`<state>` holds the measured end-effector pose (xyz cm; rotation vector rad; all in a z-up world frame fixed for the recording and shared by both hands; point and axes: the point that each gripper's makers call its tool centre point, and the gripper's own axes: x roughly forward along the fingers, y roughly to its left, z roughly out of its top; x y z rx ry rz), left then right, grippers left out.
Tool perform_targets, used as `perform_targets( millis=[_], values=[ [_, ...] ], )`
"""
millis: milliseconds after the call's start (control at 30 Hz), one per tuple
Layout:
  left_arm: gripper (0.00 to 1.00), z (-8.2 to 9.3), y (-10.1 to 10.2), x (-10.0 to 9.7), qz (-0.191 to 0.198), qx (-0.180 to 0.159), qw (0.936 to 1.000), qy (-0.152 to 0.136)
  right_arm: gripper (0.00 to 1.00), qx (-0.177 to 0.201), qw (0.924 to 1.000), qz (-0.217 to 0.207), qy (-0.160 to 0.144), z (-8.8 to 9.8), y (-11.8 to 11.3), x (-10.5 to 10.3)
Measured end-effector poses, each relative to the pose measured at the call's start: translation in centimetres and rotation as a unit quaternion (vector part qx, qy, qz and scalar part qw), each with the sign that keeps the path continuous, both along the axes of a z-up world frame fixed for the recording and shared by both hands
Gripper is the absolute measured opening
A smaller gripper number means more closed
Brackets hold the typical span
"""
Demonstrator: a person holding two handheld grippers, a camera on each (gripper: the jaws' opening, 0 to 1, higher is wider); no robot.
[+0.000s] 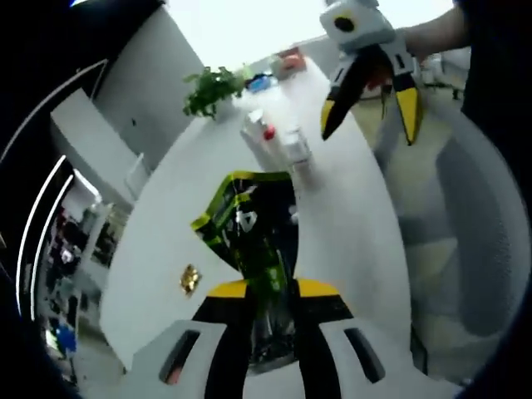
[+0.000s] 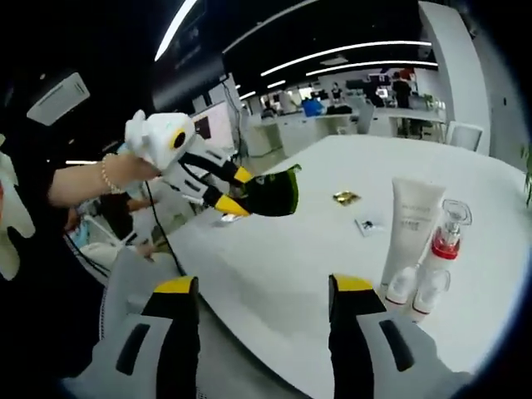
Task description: Arrange the skincare products in the storage area until every visible bottle or jar stands upright without overlapping.
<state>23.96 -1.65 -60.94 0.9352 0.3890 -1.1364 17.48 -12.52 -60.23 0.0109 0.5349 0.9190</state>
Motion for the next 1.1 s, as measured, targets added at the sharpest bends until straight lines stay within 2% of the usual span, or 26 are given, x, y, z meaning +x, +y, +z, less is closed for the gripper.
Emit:
perform_targets(
  millis=[133, 433, 567, 700, 800, 867, 900, 967, 1033, 1100],
  values=[
    [0.15, 0.7, -0.6, -1.7, -0.054, 0.022, 0.9983, -0.008, 0.58, 0.016, 0.9997, 0.013, -0.009, 1.0, 0.7, 0.2],
    [0.15, 2.0, -1.7, -4.9, -0.12, 0.029, 0.9924, 0.002, 0.44, 0.056, 0.9975, 0.042, -0.002, 2.2, 2.8, -0.7],
    [0.15, 2.3, -2.1, -5.8, -0.138, 0.032, 0.9898, 0.006, 0.32, 0.1, 0.9938, 0.049, -0.002, 3.5, 3.9, -1.0],
    [0.15, 2.7, -2.8, -6.7, -0.156, 0.024, 0.9873, 0.018, 0.21, 0.097, 0.9935, 0.06, -0.001, 3.7, 4.3, -1.2],
    [0.15, 2.9, -3.1, -7.2, -0.171, 0.023, 0.9847, 0.021, 0.12, 0.115, 0.991, 0.069, -0.002, 4.0, 4.8, -1.6],
    [0.15, 2.9, -3.1, -7.3, -0.176, 0.027, 0.9838, 0.021, 0.11, 0.119, 0.9909, 0.064, 0.002, 3.9, 4.8, -1.7],
    [0.15, 2.9, -3.1, -7.2, -0.176, 0.029, 0.9838, 0.02, 0.1, 0.12, 0.9907, 0.063, -0.002, 3.8, 4.9, -2.0],
    [0.15, 2.9, -3.0, -7.2, -0.176, 0.027, 0.9839, 0.022, 0.06, 0.123, 0.9899, 0.061, -0.037, 4.3, 5.0, -2.0],
    [0.15, 3.2, -3.0, -7.3, -0.176, 0.023, 0.9839, 0.021, 0.02, 0.14, 0.9864, 0.073, -0.044, 4.7, 5.4, -2.9],
    [0.17, 3.4, -2.9, -7.6, -0.175, 0.018, 0.984, 0.031, 0.01, 0.136, 0.9878, 0.067, -0.039, 4.4, 5.4, -2.9]
  ],
)
